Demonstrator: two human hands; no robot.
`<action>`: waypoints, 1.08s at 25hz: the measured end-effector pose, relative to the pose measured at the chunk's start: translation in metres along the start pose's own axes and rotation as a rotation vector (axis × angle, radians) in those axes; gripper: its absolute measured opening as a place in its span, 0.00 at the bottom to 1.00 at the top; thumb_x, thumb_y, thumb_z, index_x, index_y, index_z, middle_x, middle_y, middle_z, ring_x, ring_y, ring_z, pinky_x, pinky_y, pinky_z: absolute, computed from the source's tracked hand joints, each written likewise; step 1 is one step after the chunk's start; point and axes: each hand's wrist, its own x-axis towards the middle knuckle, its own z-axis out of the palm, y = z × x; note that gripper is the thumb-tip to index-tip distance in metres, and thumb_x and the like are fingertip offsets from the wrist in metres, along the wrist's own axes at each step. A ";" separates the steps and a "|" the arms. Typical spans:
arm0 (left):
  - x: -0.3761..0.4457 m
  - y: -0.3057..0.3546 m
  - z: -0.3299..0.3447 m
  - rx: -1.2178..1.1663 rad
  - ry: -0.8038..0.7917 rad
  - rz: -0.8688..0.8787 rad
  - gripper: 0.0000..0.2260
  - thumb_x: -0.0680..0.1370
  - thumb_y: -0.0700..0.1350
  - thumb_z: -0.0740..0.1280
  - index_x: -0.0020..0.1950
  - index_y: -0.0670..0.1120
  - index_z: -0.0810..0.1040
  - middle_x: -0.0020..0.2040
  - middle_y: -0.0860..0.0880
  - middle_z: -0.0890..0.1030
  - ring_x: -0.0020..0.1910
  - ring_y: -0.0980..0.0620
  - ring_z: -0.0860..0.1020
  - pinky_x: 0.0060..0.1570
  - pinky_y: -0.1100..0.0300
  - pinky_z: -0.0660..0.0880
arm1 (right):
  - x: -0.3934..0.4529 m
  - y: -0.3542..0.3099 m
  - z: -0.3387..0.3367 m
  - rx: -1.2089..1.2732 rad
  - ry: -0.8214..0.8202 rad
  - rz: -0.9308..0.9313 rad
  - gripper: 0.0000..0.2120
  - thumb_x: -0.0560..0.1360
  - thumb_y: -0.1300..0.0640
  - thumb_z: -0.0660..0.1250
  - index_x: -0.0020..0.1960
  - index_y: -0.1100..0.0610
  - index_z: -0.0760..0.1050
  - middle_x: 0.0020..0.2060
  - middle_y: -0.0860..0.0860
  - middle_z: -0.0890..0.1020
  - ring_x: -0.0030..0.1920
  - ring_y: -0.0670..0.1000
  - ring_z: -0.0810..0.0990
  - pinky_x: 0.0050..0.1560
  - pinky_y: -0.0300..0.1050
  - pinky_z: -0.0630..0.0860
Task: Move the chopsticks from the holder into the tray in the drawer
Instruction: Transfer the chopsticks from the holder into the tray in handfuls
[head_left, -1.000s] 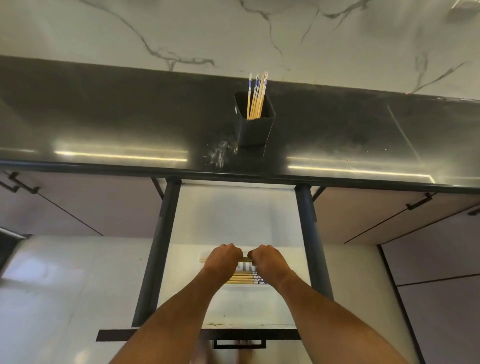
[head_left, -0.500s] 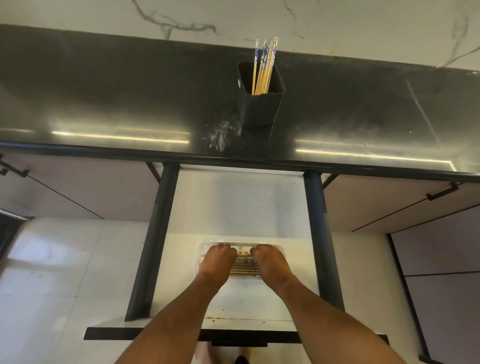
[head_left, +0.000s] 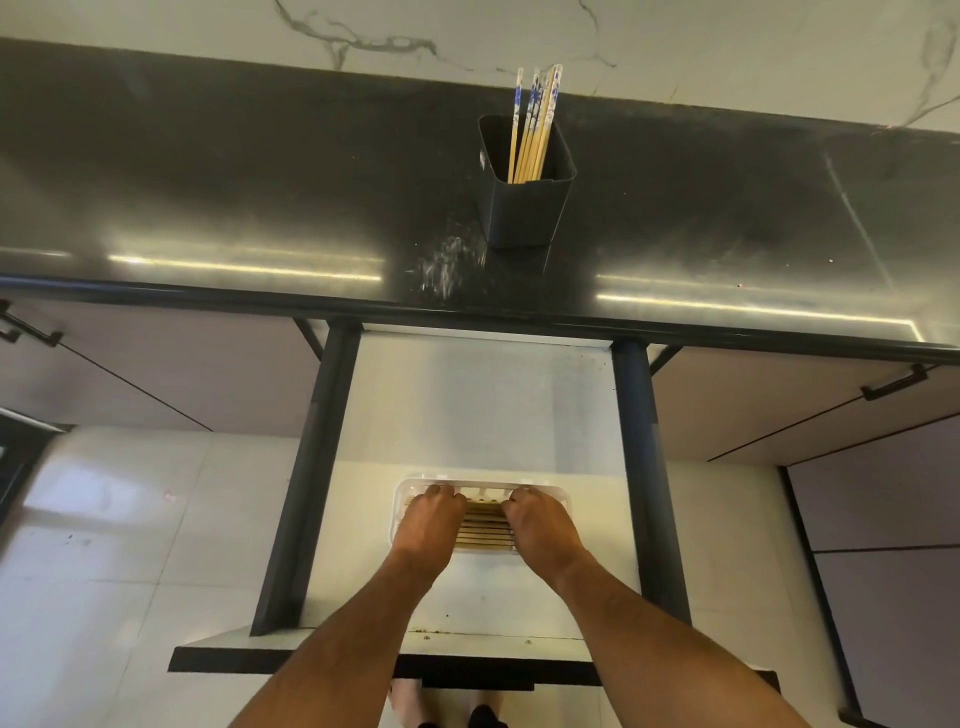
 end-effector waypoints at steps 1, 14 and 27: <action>0.000 0.000 0.000 -0.019 0.010 -0.007 0.13 0.77 0.37 0.69 0.62 0.44 0.80 0.60 0.45 0.81 0.57 0.48 0.80 0.58 0.55 0.79 | 0.000 0.000 0.001 0.001 0.001 -0.004 0.13 0.80 0.59 0.66 0.64 0.57 0.80 0.60 0.54 0.82 0.59 0.53 0.81 0.63 0.46 0.78; -0.008 0.005 -0.003 -0.018 0.086 0.031 0.15 0.77 0.39 0.71 0.63 0.44 0.78 0.61 0.46 0.80 0.60 0.49 0.78 0.60 0.57 0.77 | -0.008 -0.004 -0.011 -0.020 0.048 -0.008 0.13 0.78 0.60 0.66 0.62 0.58 0.78 0.58 0.55 0.83 0.57 0.54 0.81 0.60 0.47 0.78; -0.004 0.009 -0.100 0.067 0.436 0.148 0.15 0.81 0.50 0.67 0.63 0.42 0.78 0.59 0.44 0.82 0.57 0.45 0.81 0.64 0.52 0.75 | -0.018 -0.016 -0.094 -0.002 0.332 0.016 0.21 0.83 0.47 0.61 0.71 0.57 0.72 0.67 0.54 0.79 0.64 0.53 0.78 0.68 0.44 0.73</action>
